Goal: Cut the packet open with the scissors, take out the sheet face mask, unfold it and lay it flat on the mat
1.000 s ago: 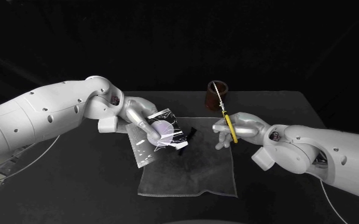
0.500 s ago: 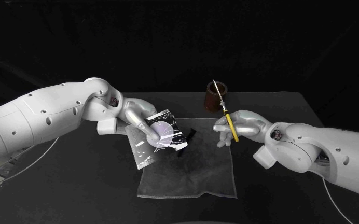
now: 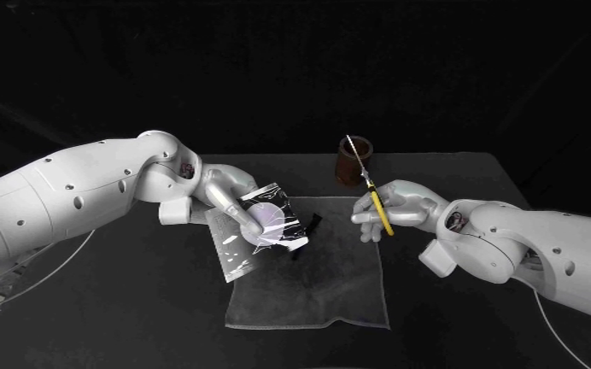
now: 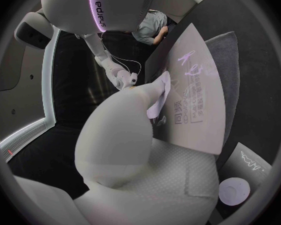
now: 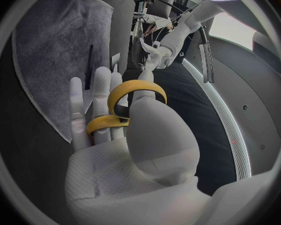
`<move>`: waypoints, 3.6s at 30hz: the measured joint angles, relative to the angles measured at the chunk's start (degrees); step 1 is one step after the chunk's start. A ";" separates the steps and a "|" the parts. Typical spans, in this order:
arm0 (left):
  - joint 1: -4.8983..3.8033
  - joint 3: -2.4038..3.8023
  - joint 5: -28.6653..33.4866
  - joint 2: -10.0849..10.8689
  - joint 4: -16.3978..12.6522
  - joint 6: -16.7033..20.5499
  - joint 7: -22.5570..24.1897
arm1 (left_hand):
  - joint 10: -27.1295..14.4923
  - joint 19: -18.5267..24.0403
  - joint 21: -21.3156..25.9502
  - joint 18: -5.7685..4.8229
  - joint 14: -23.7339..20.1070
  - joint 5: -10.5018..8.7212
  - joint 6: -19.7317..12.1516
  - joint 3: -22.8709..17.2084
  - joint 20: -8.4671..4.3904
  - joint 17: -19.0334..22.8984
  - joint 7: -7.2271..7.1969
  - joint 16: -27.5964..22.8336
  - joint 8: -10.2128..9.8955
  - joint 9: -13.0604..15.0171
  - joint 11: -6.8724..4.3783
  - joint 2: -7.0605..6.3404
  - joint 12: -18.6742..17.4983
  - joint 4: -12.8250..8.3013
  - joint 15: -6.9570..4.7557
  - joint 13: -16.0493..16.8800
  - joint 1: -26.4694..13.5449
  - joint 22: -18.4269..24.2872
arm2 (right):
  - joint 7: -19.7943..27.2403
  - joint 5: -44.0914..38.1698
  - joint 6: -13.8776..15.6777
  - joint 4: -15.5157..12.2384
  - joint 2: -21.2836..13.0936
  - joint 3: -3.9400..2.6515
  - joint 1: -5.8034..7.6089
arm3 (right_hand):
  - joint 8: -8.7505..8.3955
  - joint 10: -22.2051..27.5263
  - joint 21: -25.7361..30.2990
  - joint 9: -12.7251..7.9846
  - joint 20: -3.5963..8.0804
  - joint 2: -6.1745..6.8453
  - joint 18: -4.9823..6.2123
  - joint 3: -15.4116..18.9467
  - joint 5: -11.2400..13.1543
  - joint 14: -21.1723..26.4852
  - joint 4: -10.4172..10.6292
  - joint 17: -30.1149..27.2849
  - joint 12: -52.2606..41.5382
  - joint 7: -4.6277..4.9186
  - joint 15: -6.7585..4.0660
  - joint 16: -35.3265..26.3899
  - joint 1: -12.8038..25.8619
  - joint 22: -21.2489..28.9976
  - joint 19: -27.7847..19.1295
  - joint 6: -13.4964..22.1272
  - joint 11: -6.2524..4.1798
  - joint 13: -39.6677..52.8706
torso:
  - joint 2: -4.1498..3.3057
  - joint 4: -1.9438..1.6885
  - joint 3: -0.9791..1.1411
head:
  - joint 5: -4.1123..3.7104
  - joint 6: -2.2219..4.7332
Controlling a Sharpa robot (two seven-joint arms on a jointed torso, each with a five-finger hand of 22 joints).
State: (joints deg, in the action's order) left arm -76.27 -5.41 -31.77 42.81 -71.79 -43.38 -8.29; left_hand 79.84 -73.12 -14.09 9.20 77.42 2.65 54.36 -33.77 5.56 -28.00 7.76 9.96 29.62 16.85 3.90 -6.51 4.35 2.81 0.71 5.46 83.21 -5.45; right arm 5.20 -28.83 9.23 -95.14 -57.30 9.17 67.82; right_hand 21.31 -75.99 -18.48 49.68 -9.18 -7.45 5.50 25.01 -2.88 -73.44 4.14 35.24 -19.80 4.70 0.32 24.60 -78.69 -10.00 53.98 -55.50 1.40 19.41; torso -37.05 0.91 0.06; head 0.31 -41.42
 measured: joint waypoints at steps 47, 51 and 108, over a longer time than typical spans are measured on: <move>0.01 0.00 -0.04 -0.05 -0.17 0.91 0.30 | 0.00 0.10 0.00 0.52 -0.21 -0.01 0.09 -0.15 0.10 -0.16 0.11 0.00 -0.03 0.04 0.00 0.00 0.12 -0.15 -0.02 0.11 -0.05 0.00 | -11.59 -32.60 -4.50 13.92 2.92 -0.02 12.11 | -17.35 4.28 3.55 -23.09 -3.91 -2.44 -0.02 -12.73 -0.13 5.76 -21.17 -14.63 15.65 3.50 4.35 -18.58 -9.15 1.24 -6.39 -3.46 4.80 -15.75 | 0.01 -0.05 0.04 | -1.01 1.49; 0.04 -0.06 -0.07 0.15 0.29 3.31 1.32 | 0.00 0.11 0.00 0.51 -0.15 -0.01 0.08 -0.15 0.10 -0.28 0.11 0.00 -0.03 0.04 0.00 0.30 0.08 -0.15 0.04 0.12 -0.35 0.00 | -11.18 -31.73 -3.94 10.73 1.39 -0.01 12.10 | -17.28 3.81 3.00 -23.35 -3.83 -2.44 -0.03 -13.81 -0.12 5.56 -21.12 -14.91 15.65 3.55 4.16 -18.58 -9.15 0.85 -6.30 -4.01 4.73 -15.75 | 0.01 -0.05 0.07 | -0.77 1.40; 3.55 -0.73 -36.35 -7.12 9.80 17.25 12.98 | -2.18 5.05 -2.94 -0.03 -5.88 0.01 0.75 4.09 0.47 -5.70 -0.13 3.95 -2.88 2.21 -0.28 1.46 0.61 -2.44 0.43 2.50 0.41 -2.16 | -8.26 -24.36 -0.51 -0.45 -1.75 0.28 10.55 | -16.96 3.12 1.51 -23.84 -3.71 -2.44 -0.05 -15.37 -0.12 4.17 -20.99 -15.50 15.65 3.44 3.75 -18.57 -9.15 -0.34 -6.15 -4.96 4.73 -15.69 | 0.06 -0.01 0.08 | 0.07 -0.43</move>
State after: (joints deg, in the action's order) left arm -72.72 -6.13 -68.13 35.69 -61.98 -26.13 4.68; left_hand 77.66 -68.07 -17.03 9.17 71.55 2.66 55.12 -29.68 6.03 -33.70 7.62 13.91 26.73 19.06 3.62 -5.05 4.96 0.37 1.15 7.96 83.61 -7.61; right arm -3.06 -53.19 8.72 -95.59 -59.05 9.45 78.38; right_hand 4.35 -72.87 -16.97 25.84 -12.89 -9.89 5.45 9.63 -3.00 -69.27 -16.85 19.75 -4.15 8.14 4.07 6.03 -87.84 -10.34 47.83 -60.47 6.13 3.72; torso -36.99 0.91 0.14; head 0.37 -41.85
